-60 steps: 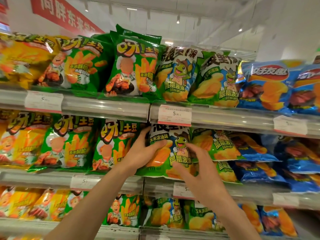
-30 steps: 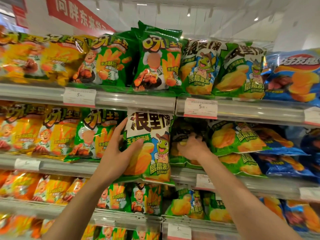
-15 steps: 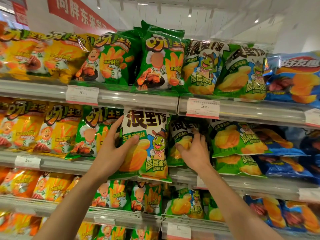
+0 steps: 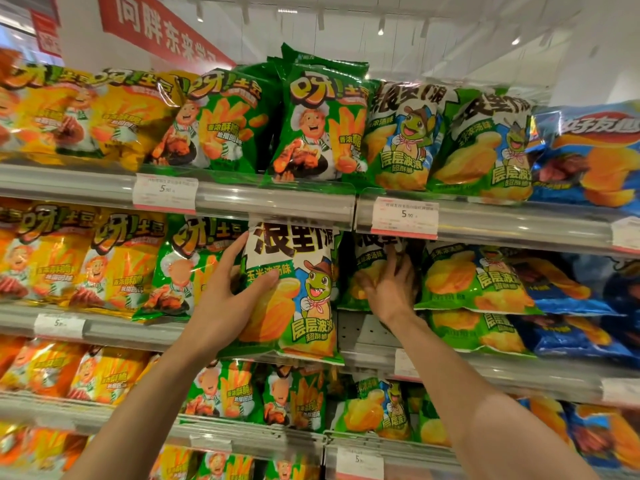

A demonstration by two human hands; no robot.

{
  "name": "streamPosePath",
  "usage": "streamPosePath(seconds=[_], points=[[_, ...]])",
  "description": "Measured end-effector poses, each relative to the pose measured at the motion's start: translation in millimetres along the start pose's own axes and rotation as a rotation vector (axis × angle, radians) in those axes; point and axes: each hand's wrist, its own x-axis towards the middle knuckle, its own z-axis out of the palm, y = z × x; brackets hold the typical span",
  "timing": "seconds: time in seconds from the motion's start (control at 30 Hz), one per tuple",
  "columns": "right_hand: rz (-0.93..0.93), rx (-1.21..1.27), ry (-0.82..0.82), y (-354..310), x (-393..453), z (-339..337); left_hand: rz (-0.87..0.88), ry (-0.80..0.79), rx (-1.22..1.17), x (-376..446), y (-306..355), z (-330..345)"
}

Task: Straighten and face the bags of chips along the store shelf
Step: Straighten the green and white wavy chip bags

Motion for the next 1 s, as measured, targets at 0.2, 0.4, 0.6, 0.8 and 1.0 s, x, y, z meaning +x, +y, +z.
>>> streamPosePath(seconds=[0.2, 0.4, 0.6, 0.8, 1.0], points=[[0.054, 0.095, -0.180, 9.5, -5.9, -11.2, 0.013, 0.004, 0.013, 2.4, -3.3, 1.0], [-0.028, 0.067, -0.028, 9.3, -17.5, -0.3, 0.019, -0.028, -0.028, 3.3, -4.8, 2.3], [-0.060, -0.056, 0.072, 1.0, -6.8, 10.7, 0.021, -0.041, -0.045, 3.2, -7.4, 1.3], [-0.011, -0.226, -0.043, 8.5, 5.0, 14.8, 0.020, -0.040, -0.012, 1.6, -6.3, 0.9], [-0.006, -0.014, -0.105, 13.1, -5.1, 7.3, 0.013, -0.039, -0.005, -0.5, -7.3, 1.2]])
